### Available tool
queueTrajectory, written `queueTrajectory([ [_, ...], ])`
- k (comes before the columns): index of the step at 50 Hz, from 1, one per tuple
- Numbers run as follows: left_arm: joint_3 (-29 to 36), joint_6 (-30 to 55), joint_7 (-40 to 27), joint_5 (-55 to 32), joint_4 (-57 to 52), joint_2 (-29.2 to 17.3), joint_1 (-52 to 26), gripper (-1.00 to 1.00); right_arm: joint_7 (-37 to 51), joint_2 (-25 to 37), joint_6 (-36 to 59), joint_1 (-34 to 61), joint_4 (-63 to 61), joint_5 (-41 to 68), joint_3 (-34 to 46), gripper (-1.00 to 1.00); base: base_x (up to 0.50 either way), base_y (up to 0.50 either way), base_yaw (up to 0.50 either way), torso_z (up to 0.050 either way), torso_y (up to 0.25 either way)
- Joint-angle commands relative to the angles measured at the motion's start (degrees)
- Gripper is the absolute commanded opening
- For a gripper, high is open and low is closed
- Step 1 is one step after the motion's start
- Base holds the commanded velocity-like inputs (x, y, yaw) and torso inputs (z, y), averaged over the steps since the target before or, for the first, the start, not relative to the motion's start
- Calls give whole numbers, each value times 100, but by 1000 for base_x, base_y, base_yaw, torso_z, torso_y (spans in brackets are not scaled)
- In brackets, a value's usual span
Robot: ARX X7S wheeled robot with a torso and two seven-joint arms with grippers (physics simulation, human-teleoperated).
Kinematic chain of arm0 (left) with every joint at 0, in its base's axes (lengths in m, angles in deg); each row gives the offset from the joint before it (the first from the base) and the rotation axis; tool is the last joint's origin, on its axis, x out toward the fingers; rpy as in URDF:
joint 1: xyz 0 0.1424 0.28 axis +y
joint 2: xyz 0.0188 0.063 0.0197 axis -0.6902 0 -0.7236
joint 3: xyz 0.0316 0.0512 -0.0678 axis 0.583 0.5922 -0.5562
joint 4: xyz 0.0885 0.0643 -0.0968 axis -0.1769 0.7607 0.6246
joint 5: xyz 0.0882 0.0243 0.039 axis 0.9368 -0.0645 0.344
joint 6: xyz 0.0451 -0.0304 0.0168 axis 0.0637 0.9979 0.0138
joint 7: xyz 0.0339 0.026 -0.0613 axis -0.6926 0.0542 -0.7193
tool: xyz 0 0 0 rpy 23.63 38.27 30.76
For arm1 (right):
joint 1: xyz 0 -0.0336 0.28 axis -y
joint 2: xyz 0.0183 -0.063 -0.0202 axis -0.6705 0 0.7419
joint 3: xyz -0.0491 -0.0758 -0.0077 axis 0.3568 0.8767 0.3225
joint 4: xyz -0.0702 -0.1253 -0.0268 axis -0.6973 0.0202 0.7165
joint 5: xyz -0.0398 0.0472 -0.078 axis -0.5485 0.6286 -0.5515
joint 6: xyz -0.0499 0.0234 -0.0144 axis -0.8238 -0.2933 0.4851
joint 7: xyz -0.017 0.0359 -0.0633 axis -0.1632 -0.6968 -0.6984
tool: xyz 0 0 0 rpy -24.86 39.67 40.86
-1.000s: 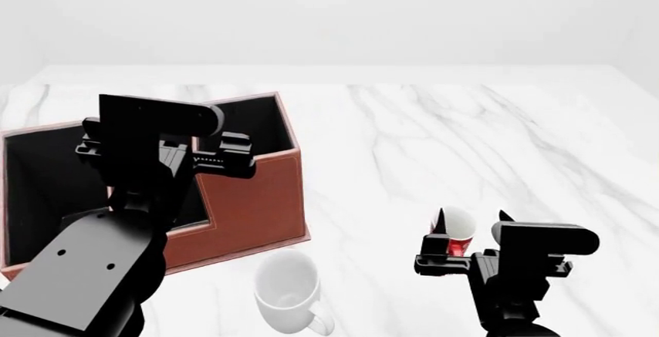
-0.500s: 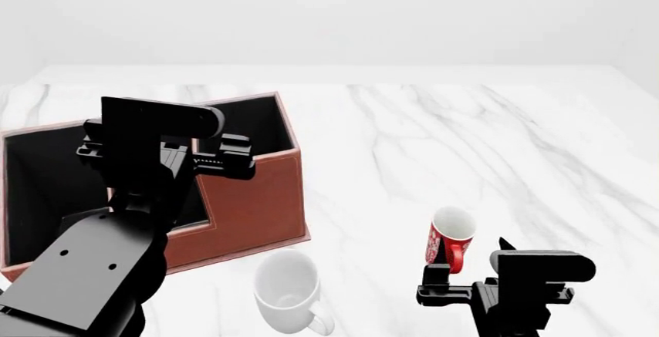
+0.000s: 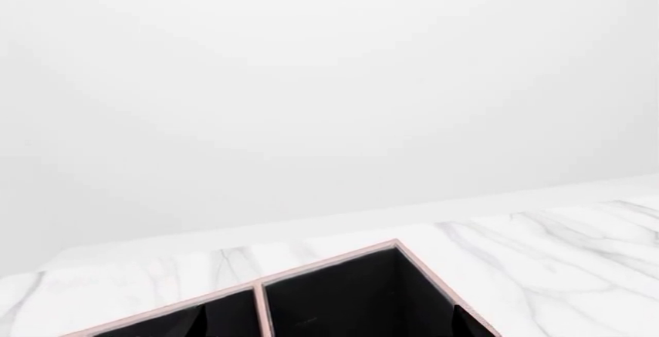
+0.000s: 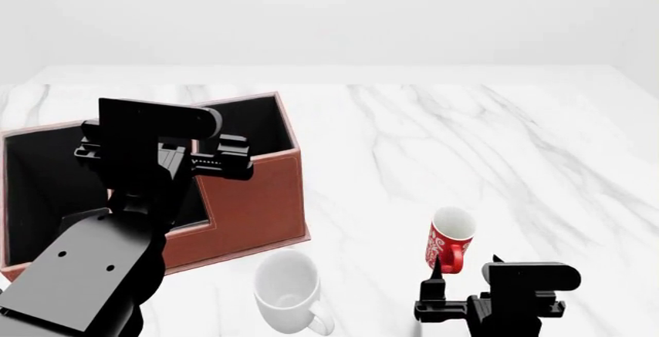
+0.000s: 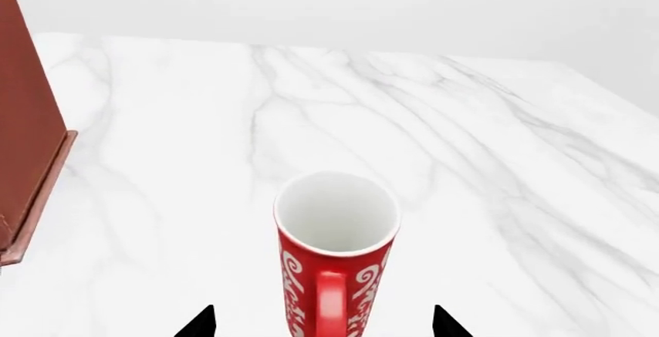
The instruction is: Pick up the red mug and place it to the right of the caddy.
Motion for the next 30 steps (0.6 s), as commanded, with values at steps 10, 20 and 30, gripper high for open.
queueTrajectory([
  [10, 19, -56, -26, -47, 25, -20, 23, 100, 57, 8, 288, 140, 425, 18, 138, 100, 0, 0, 0, 0, 0],
  [20, 24, -20, -46, -79, -1, -36, -6, 100, 87, -9, 266, 238, 540, 13, 163, 100, 0, 0, 0, 0, 0],
  [30, 28, -36, -62, -101, 21, -46, -6, 100, 67, -74, 97, 630, 1201, -95, 262, 100, 0, 0, 0, 0, 0],
])
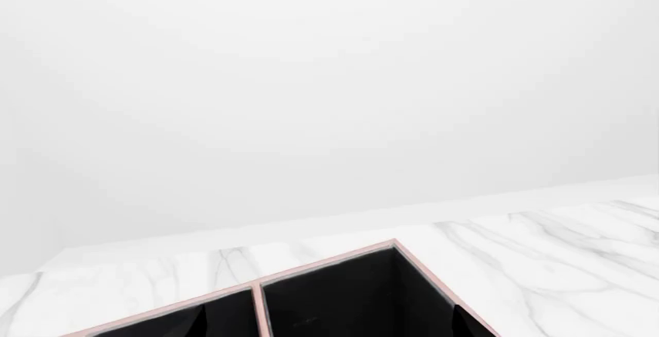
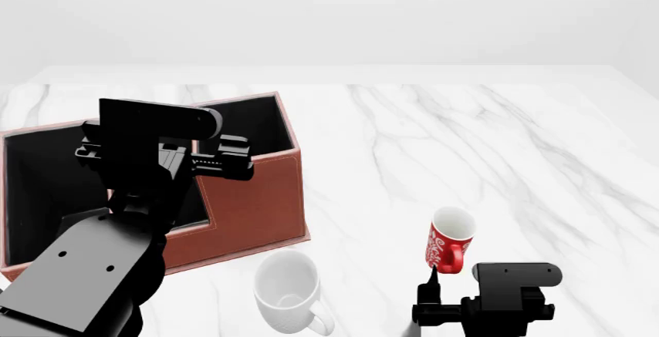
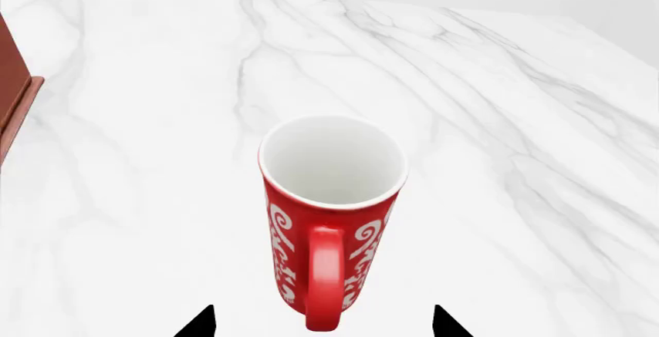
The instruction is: Pick up the red mug and place it to the right of the caddy.
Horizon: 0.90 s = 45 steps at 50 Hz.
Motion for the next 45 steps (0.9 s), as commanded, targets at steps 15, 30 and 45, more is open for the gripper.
queueTrajectory([
  [15, 6, -23, -49, -54, 0, -40, 27, 100, -60, -165, -364, 747, 1453, -214, 274, 100, 0, 0, 0, 0, 0],
  [30, 25, -30, -89, -75, -7, -65, 51, 100, -49, -192, -442, 927, 1801, -215, 295, 100, 0, 0, 0, 0, 0],
  [45, 42, -79, -114, -92, 21, -88, 78, 100, -17, -188, -572, 920, 1904, -221, 311, -100, 0, 0, 0, 0, 0],
])
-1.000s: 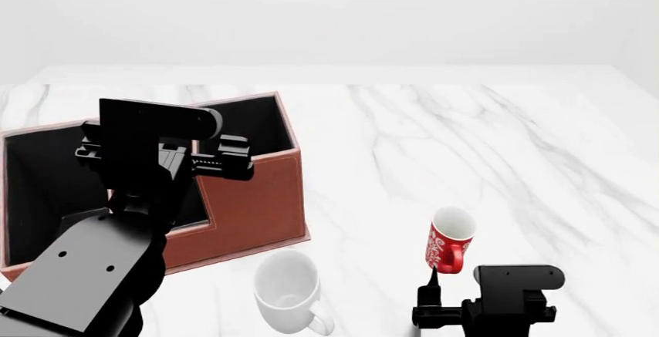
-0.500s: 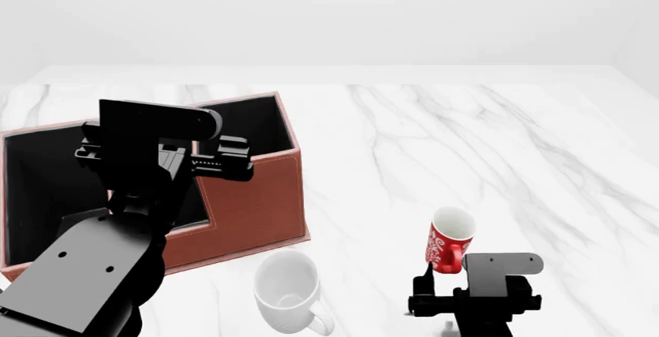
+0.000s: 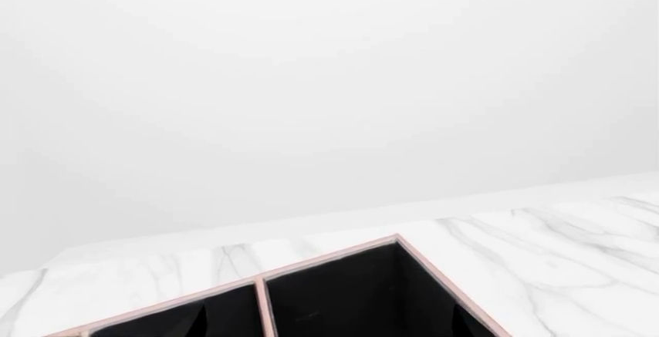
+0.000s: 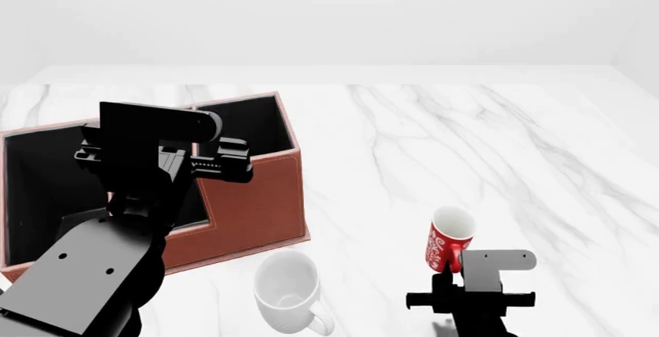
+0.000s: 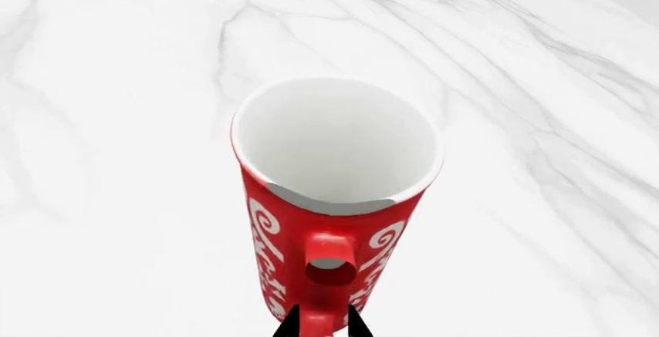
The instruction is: Pick up the red mug and place it to the right of the caddy.
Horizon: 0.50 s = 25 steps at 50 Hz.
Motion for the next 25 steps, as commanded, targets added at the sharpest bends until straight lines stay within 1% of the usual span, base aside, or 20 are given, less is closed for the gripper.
queueTrajectory([
  [1, 18, -28, -23, -13, 10, -19, 25, 100, 40, 6, -84, 28, 150, -61, 5, -100, 0, 0, 0, 0, 0],
  [12, 24, -55, -42, -30, 30, -32, 30, 100, 63, 32, -74, 28, 85, -41, 14, -100, 0, 0, 0, 0, 0],
  [15, 23, -73, -48, -31, 44, -35, 44, 100, 79, 99, 15, 1, -228, -20, 6, -100, 0, 0, 0, 0, 0],
  [20, 30, -73, -58, -43, 44, -36, 36, 100, 59, 279, 439, 94, -1040, 95, -1, -100, 0, 0, 0, 0, 0],
  [25, 20, -80, -66, -52, 45, -42, 35, 100, -107, 454, 1069, 648, -1691, 337, 6, -100, 0, 0, 0, 0, 0],
])
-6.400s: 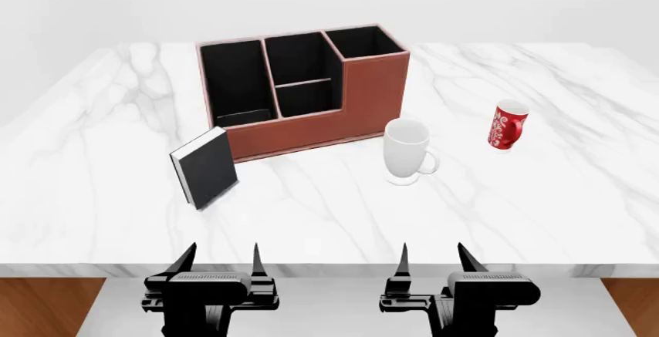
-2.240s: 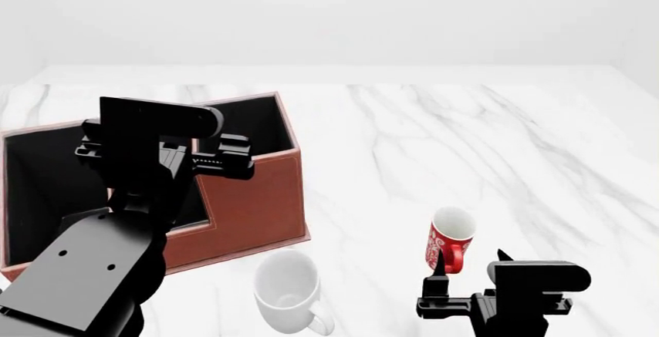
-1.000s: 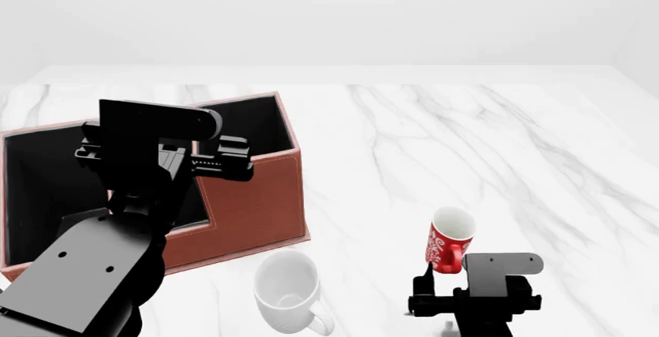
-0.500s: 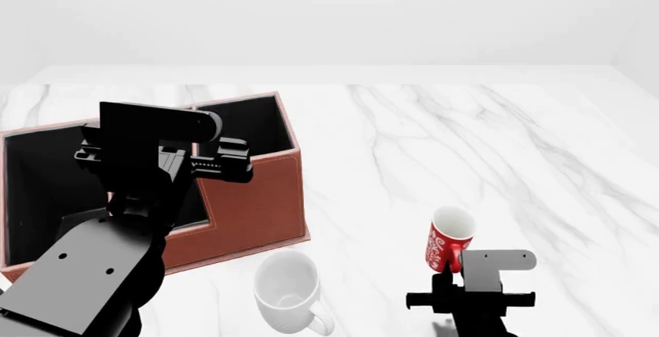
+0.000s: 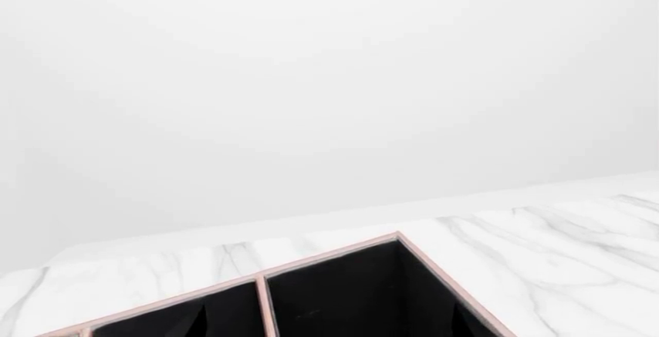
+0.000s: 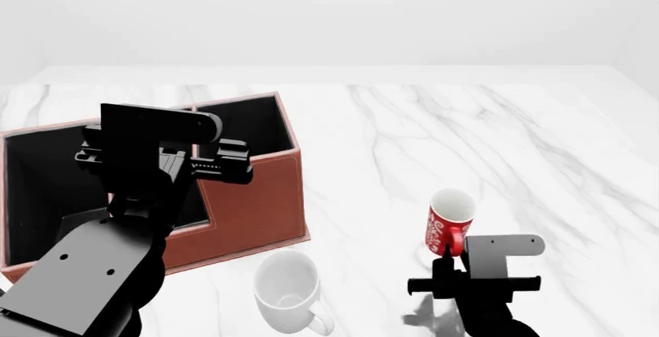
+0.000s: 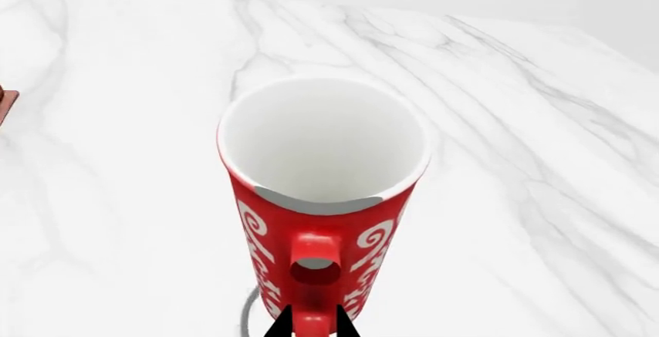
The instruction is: Pick up the red mug and place it to the right of the caddy.
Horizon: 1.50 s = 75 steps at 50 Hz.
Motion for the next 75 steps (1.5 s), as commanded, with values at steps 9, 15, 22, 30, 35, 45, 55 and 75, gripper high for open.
queueTrajectory([
  [9, -9, -58, -25, -26, 77, -24, -14, 100, -508, 180, 958, 1529, -694, 251, 244, -100, 0, 0, 0, 0, 0],
  [15, 4, -42, -37, -38, 73, -34, -31, 100, -973, -87, 325, 2341, 683, -94, 871, -100, 0, 0, 0, 0, 0],
  [22, 52, -89, -45, -23, 154, -36, -68, 100, -1684, -590, -471, 3103, 2407, -261, 1445, -100, 0, 0, 0, 0, 0],
  [30, 79, -83, -47, -35, 195, -45, -136, 100, -1906, -1233, -1329, 3616, 4201, -498, 1826, -100, 0, 0, 0, 0, 0],
  [35, 105, -73, -58, -41, 194, -49, -165, 100, -1968, -1491, -1776, 3789, 5074, -511, 1935, -100, 0, 0, 0, 0, 0],
  [45, 92, 33, -103, -81, 77, -75, -180, 100, -1578, -1613, -2935, 4240, 6754, 1137, 3785, -100, 0, 0, 0, 0, 0],
  [55, 78, 30, -118, -110, 52, -95, -151, 100, -1372, -1615, -3339, 4463, 7339, 2808, 5551, -100, 0, 0, 0, 0, 1],
  [75, 51, 36, -163, -160, -5, -130, -107, 100, -987, -1615, -2770, 4694, 7493, 4285, 7077, -100, 0, 0, 0, 0, 1],
])
